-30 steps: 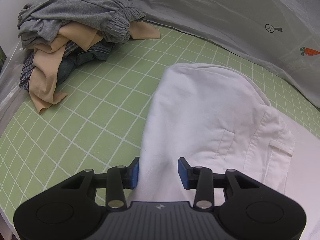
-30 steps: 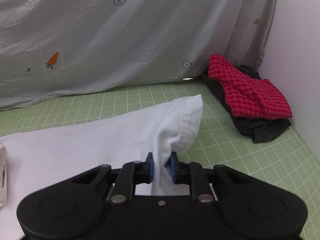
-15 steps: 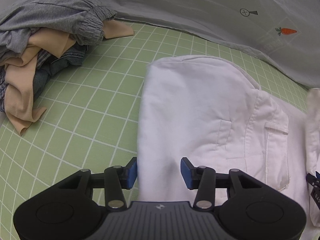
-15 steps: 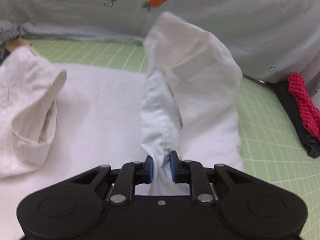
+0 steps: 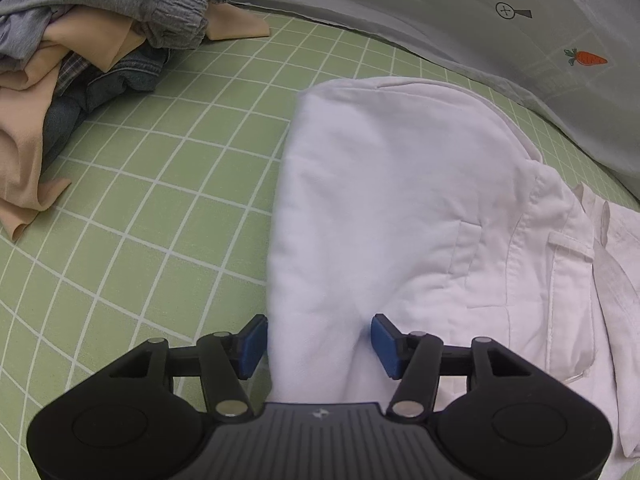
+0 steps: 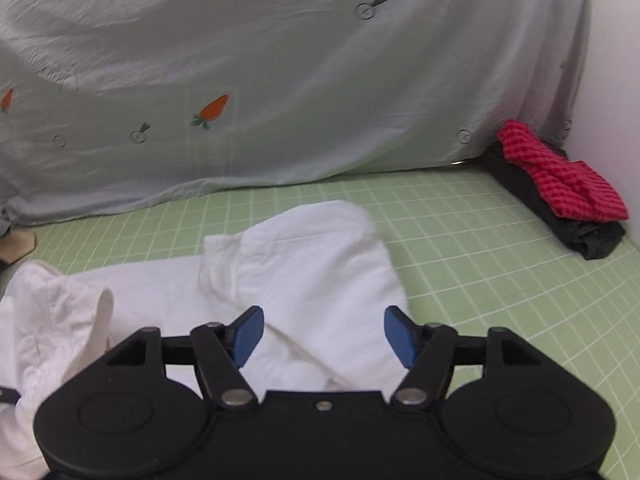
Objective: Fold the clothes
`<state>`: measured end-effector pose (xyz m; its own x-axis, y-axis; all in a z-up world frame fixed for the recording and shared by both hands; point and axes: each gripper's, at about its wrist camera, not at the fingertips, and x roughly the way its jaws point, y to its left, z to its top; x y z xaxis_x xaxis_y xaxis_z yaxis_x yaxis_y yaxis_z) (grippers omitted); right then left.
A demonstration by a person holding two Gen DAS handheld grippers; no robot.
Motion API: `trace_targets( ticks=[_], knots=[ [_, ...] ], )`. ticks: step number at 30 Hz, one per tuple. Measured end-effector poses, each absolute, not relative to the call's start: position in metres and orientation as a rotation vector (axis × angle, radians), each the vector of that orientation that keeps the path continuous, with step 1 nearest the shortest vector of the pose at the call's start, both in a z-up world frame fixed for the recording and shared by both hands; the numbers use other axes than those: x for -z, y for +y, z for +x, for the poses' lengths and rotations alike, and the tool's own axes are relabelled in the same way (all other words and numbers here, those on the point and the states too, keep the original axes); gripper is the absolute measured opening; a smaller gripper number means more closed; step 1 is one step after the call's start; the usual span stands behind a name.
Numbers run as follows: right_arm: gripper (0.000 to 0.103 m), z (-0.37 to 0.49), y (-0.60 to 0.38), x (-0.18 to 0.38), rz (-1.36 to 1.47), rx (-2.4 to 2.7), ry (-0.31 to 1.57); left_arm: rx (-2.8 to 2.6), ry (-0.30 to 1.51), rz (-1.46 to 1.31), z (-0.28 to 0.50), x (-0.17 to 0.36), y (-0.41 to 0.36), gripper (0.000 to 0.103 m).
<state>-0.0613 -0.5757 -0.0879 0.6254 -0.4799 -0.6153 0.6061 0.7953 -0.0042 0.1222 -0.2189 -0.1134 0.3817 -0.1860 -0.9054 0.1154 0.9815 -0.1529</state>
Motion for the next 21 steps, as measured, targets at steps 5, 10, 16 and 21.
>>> trace_targets(
  ticks=[5, 10, 16, 21],
  knots=[
    [0.075, -0.079, -0.609, 0.116, 0.231, 0.785, 0.753, 0.193, 1.141, -0.029, 0.110, 0.106, -0.222, 0.058],
    [0.075, -0.098, -0.612, 0.145, 0.234, 0.788, 0.852, 0.193, 1.134, -0.009, 0.098, 0.104, -0.224, 0.059],
    [0.075, -0.106, -0.589, 0.146, 0.261, 0.677, 0.835, 0.190, 1.115, 0.029, 0.084, 0.100, -0.230, 0.059],
    [0.075, -0.091, -0.560, 0.133, 0.208, 0.534, 0.798, 0.187, 1.117, 0.038, 0.075, 0.098, -0.230, 0.064]
  ],
)
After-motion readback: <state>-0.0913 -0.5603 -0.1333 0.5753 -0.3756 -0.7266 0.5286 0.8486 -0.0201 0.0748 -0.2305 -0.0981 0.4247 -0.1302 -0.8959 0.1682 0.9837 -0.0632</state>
